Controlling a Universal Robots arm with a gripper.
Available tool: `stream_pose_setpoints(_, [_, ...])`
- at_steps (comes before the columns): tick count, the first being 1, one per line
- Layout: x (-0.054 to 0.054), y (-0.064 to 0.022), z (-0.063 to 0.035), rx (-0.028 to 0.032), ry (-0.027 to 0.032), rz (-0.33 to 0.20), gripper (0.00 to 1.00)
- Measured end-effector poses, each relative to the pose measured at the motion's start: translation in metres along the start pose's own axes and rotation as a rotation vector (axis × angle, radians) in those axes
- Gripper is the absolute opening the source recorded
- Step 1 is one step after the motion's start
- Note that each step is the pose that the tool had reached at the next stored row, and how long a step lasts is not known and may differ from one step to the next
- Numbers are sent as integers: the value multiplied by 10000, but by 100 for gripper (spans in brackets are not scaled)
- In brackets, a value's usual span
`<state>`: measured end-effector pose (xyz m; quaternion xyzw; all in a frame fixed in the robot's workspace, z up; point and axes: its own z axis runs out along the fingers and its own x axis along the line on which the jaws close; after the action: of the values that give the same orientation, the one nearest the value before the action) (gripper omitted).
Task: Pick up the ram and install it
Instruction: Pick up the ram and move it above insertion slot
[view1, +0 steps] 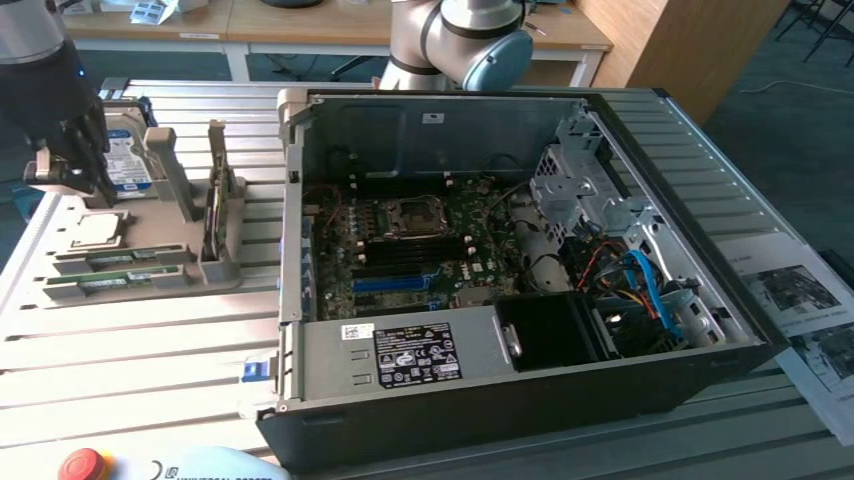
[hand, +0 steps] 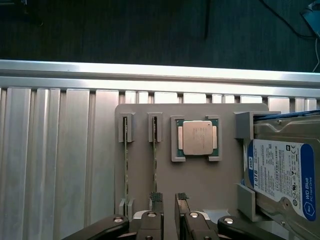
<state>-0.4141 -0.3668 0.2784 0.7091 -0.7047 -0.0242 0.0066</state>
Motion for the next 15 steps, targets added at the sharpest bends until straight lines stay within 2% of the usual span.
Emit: stream_pose_setpoints(15, [7,-9,209,-1,0,0,24])
